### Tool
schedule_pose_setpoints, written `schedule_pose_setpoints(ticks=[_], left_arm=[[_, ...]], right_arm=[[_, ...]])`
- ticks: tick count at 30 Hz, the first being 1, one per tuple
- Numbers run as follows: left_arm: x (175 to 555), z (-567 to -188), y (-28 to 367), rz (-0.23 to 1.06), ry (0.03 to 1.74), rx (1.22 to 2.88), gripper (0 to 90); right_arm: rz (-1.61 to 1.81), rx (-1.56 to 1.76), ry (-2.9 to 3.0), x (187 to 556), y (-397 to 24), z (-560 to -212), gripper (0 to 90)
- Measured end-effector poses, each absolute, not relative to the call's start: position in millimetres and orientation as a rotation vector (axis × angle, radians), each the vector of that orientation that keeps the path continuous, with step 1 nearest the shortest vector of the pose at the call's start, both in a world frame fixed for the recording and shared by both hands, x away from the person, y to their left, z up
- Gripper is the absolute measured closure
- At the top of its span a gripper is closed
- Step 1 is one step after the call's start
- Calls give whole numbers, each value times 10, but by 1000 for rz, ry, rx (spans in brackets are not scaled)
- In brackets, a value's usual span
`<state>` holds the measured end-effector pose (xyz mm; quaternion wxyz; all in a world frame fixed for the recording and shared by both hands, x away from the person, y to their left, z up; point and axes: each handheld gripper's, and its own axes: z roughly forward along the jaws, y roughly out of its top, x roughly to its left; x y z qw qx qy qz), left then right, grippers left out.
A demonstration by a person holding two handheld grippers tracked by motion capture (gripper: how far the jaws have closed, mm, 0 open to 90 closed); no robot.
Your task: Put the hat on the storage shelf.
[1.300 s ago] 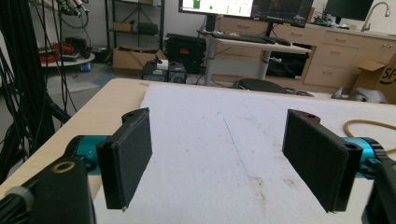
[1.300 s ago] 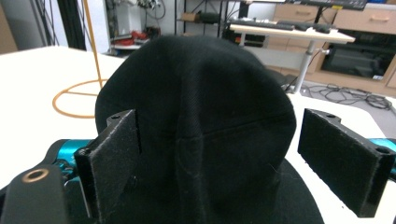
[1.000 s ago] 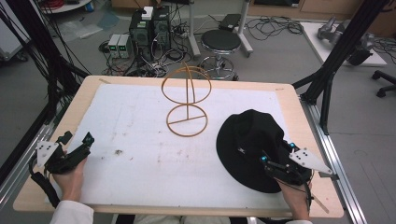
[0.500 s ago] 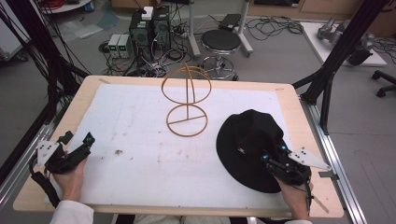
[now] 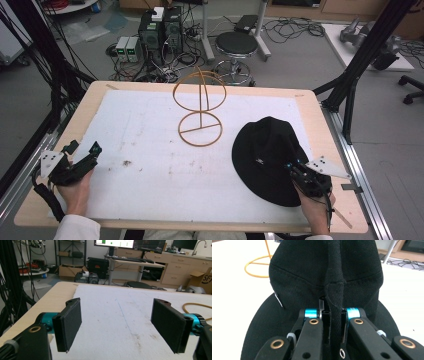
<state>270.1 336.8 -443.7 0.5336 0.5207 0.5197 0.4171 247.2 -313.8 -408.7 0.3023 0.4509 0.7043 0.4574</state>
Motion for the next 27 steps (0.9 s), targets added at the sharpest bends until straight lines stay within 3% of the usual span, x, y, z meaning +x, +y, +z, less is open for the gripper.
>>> schedule_pose_setpoints(ticks=[27], left_arm=[[2709, -4433, 3349, 1005, 1223, 1239, 249]], right_arm=[[1320, 1209, 1699, 2435, -3184, -4106, 880]])
